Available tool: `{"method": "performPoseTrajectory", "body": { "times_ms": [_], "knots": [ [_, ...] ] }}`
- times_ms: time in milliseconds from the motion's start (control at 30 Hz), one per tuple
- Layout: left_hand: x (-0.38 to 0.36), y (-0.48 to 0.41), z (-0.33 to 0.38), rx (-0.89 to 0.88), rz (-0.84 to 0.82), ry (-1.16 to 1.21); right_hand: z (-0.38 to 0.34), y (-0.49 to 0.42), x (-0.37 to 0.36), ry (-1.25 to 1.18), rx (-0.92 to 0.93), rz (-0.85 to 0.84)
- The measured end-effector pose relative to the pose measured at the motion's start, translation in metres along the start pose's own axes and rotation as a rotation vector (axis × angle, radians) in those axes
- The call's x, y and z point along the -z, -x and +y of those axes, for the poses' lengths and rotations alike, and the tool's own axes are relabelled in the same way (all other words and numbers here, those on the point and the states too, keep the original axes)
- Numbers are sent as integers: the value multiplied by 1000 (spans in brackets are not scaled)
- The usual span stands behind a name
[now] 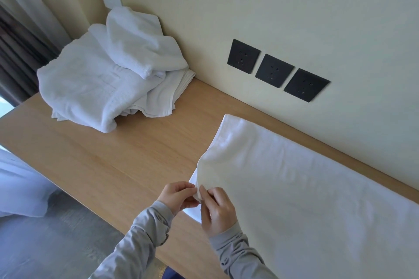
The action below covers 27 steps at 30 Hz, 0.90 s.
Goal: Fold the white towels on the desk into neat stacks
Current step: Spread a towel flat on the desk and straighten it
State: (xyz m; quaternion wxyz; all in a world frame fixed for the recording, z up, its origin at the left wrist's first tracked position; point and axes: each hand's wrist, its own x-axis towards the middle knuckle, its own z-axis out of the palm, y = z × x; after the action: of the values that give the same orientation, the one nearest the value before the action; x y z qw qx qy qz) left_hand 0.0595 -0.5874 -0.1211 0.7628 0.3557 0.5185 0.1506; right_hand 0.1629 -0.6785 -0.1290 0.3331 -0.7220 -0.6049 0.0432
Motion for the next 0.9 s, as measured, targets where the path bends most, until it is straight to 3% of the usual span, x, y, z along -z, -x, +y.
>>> {"method": "performPoseTrajectory", "body": {
  "times_ms": [200,400,600,733,833,900],
  "knots": [
    [1,4,-5,-33,49,28,4,-5,6,13,-90,1],
    [-1,4,-8,-63,71,1,-1,-2,5,7,4,-100],
    [3,6,-11,-113,77,-166,1,3,4,-155,-27,-266],
    [11,3,-14,-97,88,-204,23,-18,21,-318,-184,-351],
    [17,3,-20,-95,84,-240,57,-77,37,-133,-167,-353],
    [20,3,-25,-95,103,-254,78,-125,38,95,-82,-476]
  ]
}}
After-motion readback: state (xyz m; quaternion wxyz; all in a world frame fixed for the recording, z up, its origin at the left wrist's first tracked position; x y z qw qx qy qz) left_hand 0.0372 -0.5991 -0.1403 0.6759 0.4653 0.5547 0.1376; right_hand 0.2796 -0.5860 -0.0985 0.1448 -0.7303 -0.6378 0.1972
